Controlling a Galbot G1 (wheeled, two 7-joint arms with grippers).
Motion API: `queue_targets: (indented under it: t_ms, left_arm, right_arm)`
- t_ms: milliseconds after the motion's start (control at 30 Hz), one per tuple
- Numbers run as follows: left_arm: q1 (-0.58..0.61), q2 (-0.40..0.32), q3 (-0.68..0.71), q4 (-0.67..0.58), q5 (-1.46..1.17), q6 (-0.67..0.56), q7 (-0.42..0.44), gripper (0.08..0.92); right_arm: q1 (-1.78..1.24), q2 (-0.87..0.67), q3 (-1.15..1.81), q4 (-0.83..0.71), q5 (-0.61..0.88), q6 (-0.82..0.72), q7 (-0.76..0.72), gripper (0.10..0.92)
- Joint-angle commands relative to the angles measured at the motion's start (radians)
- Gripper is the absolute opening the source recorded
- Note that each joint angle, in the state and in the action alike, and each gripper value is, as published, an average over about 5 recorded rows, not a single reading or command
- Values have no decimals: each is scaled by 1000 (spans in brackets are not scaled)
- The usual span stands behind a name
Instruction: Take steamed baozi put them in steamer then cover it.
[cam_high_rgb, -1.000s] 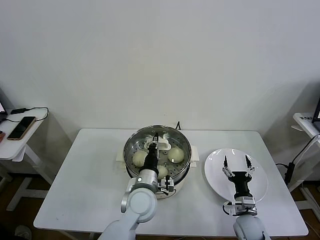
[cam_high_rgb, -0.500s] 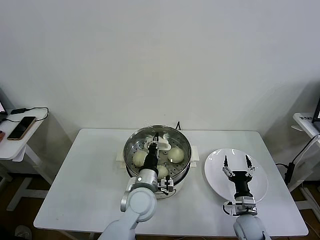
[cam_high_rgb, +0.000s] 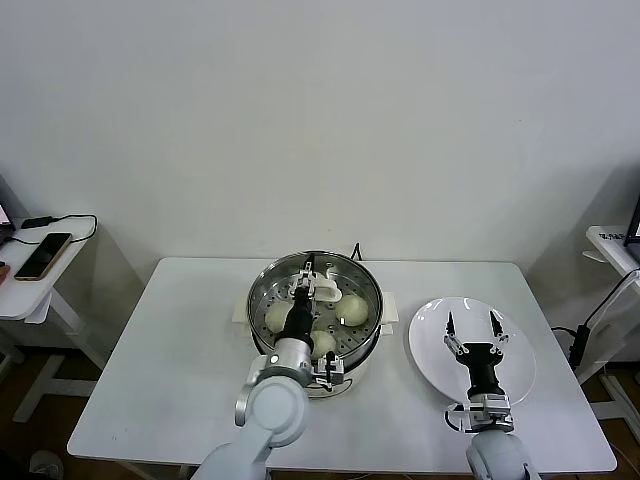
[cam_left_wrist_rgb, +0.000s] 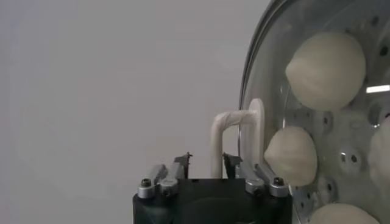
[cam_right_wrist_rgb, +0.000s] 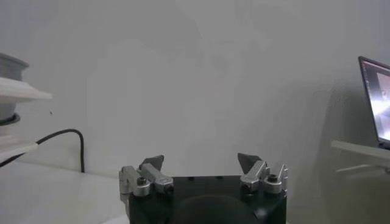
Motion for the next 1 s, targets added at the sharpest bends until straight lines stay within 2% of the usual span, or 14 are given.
queue_targets:
  t_ms: [33, 200, 433, 500, 567, 667, 800, 900, 1000]
  left_arm:
    - [72, 60, 10, -176, -92, 9, 2, 684]
    - [141, 101, -3, -293, -116, 8, 11, 804]
    - [257, 189, -87, -437, -232, 1, 28, 822]
    - [271, 199, -143, -459, -312, -3, -3, 823]
    - [268, 195, -213, -463, -447, -6, -79, 823]
    - [243, 175, -328, -429, -752, -42, -248, 823]
    - [213, 147, -468, -287, -1151, -230, -447, 823]
    - [213, 149, -536, -167, -1390, -372, -476, 823]
    - [229, 155, -575, -61, -1500, -477, -435, 823]
  right_arm:
    - [5, 0, -3, 1, 1, -1, 1, 823]
    - [10, -1, -9, 4, 2, -3, 3, 823]
    - [8, -4, -8, 6, 2, 2, -1, 823]
    - [5, -6, -6, 11, 12, 3, -6, 823]
    - [-2, -10, -8, 25, 43, -1, -17, 823]
    - [-21, -18, -16, 57, 112, -19, -39, 823]
    - [-54, -25, -22, 108, 197, -61, -56, 823]
    - [-76, -28, -11, 128, 237, -79, -68, 823]
    - [-96, -28, 11, 144, 290, -75, -99, 823]
